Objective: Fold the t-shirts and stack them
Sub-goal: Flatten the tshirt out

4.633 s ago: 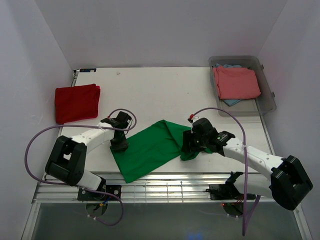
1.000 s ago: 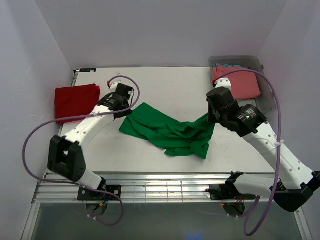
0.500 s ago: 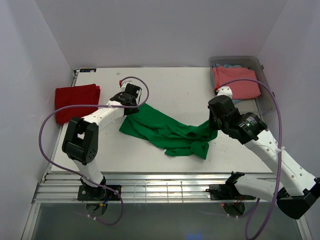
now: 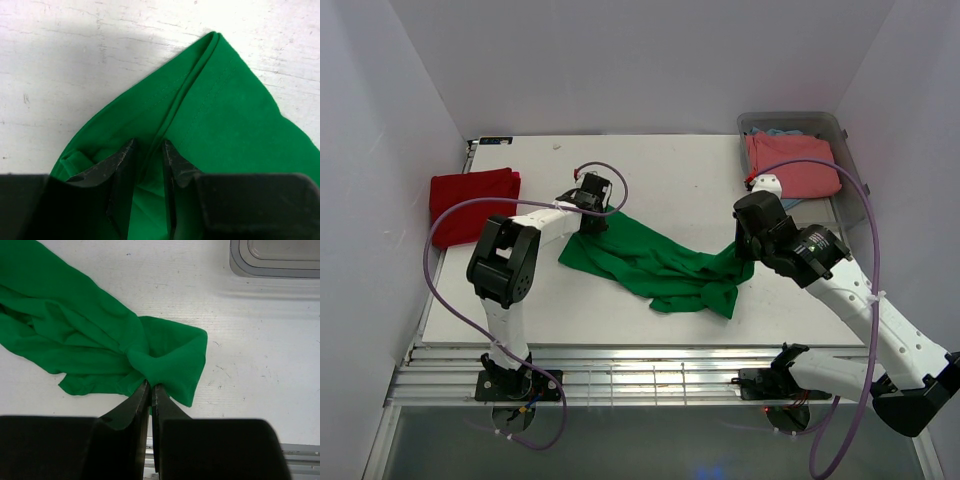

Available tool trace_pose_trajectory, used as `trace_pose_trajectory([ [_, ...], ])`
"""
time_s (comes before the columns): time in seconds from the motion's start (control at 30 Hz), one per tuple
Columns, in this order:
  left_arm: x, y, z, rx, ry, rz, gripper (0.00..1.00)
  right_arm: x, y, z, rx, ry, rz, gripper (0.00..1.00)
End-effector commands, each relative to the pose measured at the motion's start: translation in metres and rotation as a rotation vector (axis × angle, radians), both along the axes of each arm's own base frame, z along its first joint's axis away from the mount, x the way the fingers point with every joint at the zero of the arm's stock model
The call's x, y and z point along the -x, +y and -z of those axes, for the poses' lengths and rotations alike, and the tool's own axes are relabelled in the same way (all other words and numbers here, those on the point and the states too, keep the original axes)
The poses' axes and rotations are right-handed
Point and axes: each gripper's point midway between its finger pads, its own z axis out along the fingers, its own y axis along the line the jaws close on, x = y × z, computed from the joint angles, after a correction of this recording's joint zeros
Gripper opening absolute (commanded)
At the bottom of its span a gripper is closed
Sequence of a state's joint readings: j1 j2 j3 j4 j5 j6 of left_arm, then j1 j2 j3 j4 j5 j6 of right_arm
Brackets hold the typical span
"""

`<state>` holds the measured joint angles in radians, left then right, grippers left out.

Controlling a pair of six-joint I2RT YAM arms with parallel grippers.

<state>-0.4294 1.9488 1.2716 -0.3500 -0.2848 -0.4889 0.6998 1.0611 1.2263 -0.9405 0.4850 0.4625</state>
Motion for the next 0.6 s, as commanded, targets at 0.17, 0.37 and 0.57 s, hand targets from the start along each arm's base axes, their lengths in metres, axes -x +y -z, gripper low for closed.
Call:
trace_pose_trajectory([
  [0.17, 0.001, -0.002, -0.008, 0.003, -0.019, 0.011, 0.35, -0.003, 0.004, 0.003, -0.024, -0.006, 0.009, 0.08],
  [0.37, 0.013, 0.008, -0.005, -0.032, 0.014, -0.006, 0.26, -0.004, 0.005, 0.004, -0.026, -0.006, 0.011, 0.08],
  [0.57, 0.022, 0.015, 0.001, -0.058, 0.049, -0.022, 0.0, -0.005, 0.008, 0.008, -0.035, 0.0, 0.009, 0.08],
])
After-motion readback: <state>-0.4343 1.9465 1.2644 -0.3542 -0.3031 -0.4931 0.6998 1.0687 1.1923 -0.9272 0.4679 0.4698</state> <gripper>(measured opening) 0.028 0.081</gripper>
